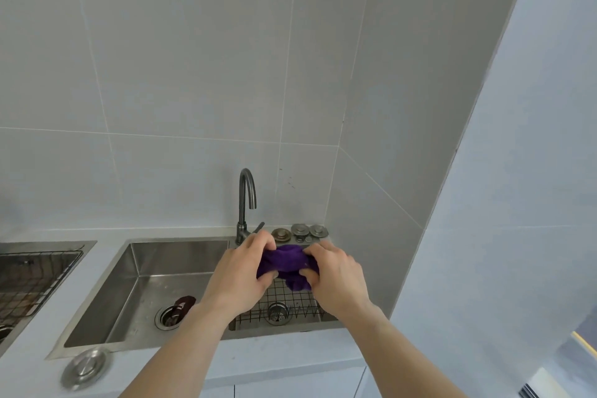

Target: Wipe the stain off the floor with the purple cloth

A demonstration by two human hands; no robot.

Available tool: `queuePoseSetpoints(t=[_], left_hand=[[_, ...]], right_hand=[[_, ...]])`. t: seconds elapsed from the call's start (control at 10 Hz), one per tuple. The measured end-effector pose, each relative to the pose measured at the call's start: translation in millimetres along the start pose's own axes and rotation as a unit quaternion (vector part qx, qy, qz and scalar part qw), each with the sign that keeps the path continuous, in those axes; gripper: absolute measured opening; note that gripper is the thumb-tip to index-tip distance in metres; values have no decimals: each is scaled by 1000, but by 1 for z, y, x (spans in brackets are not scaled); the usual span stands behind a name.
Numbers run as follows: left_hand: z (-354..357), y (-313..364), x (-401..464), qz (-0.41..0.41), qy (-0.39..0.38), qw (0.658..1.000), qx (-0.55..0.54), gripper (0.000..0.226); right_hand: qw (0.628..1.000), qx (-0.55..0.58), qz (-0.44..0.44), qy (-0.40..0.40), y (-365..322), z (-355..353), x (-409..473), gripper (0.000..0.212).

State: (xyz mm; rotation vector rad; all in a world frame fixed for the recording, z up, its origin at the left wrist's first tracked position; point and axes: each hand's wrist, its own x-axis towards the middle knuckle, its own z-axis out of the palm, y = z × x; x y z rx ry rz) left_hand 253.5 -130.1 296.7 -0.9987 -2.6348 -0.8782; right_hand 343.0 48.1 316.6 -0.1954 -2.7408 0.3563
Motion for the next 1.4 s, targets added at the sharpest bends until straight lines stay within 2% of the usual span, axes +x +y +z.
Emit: queuePoseSetpoints(t=[0.3,0.5,0.7,0.9,1.1,1.2,1.3,1.4], left_hand=[[76,-76,96,-51,-35,998,-14,46],[148,-131,161,-109,-99,989,-22,47],[207,-179,195,-140,-158,977,18,41],[257,-215,191,-158,-222,957,99,36],[296,-230,181,-151,-270,946,93,44],[308,-235,172,-163,-327,927,84,56],[315,-237,160,-176,-374,908,72,65],[314,-240,160,-158,-376,911,66,69]], right_hand=[[998,51,28,-32,60,90,106,29],[989,74,57,-112,113,177,179,24],[975,75,69,-198,157,254,223,14],[964,58,80,-247,182,312,229,22],[949,9,97,-299,198,348,220,24],[939,-3,116,-325,210,361,211,48],[932,-8,112,-346,215,362,203,61],[928,-7,113,-354,221,363,198,63]])
